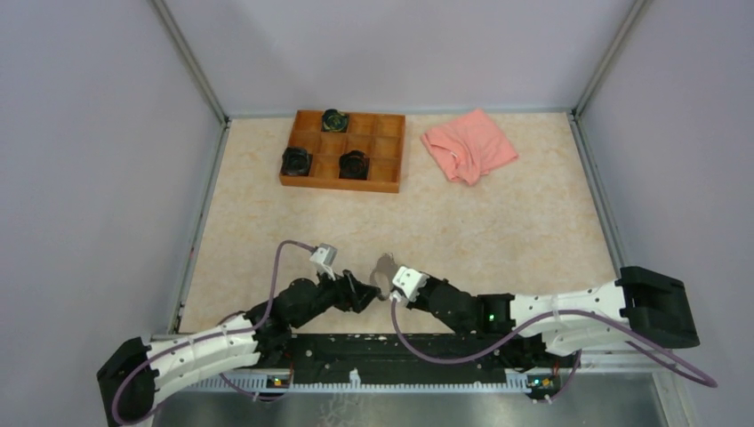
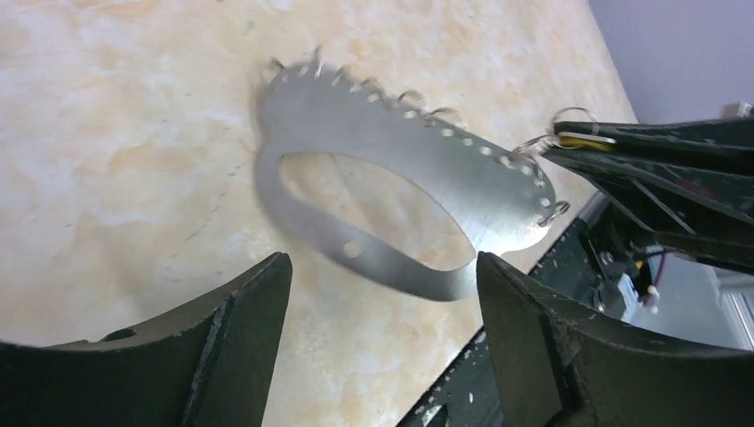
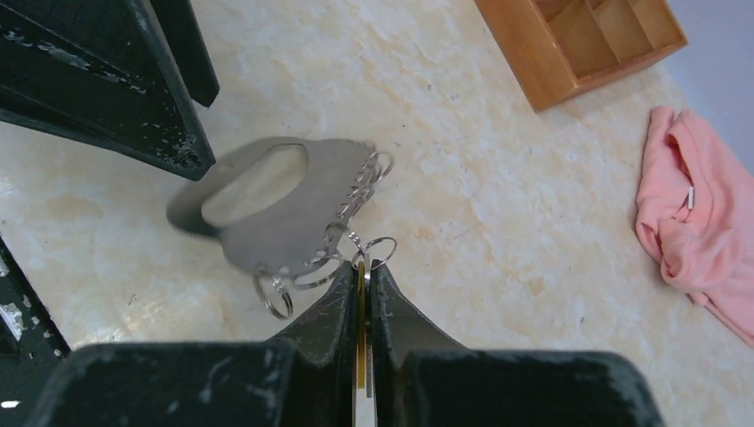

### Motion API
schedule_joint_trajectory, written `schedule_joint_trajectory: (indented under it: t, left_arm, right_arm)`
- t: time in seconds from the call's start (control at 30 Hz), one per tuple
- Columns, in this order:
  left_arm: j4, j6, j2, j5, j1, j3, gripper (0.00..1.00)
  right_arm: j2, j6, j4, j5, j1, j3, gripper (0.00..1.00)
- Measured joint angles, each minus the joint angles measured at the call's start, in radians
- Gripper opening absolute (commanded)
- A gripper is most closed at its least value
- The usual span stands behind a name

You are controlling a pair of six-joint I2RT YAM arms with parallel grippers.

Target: Remove the keys from the keyring

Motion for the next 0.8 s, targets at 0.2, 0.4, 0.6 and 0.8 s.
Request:
schedule_joint_trajectory:
  t: [0.2,0.4,0.6,0.8]
  left_arm:
    - [-0.1,-0.032,-0.088,-0.075,0.0,0.0,0.71]
    - [-0.039,0.06,-0.174,-0.045,-0.001,0.0,0.47]
    - [0.235,0.193,-0.082,0.034,-0.006,0.0,0.43]
    - [0.523,0.311,0.165,0.058,-0.075,0.0,0.38]
  right_arm:
    - [-0.005,-0.056,0.027,-0.003,0.002,-0.002,0.0]
    - [-0.009,-0.066,0.022,-0.038,0.002,-0.002,0.0]
    - [-0.016,-0.065,0.019,-0.073,0.003,-0.002,0.0]
    - [-0.025,-0.053,0.017,-0.108,0.019,-0.002,0.0]
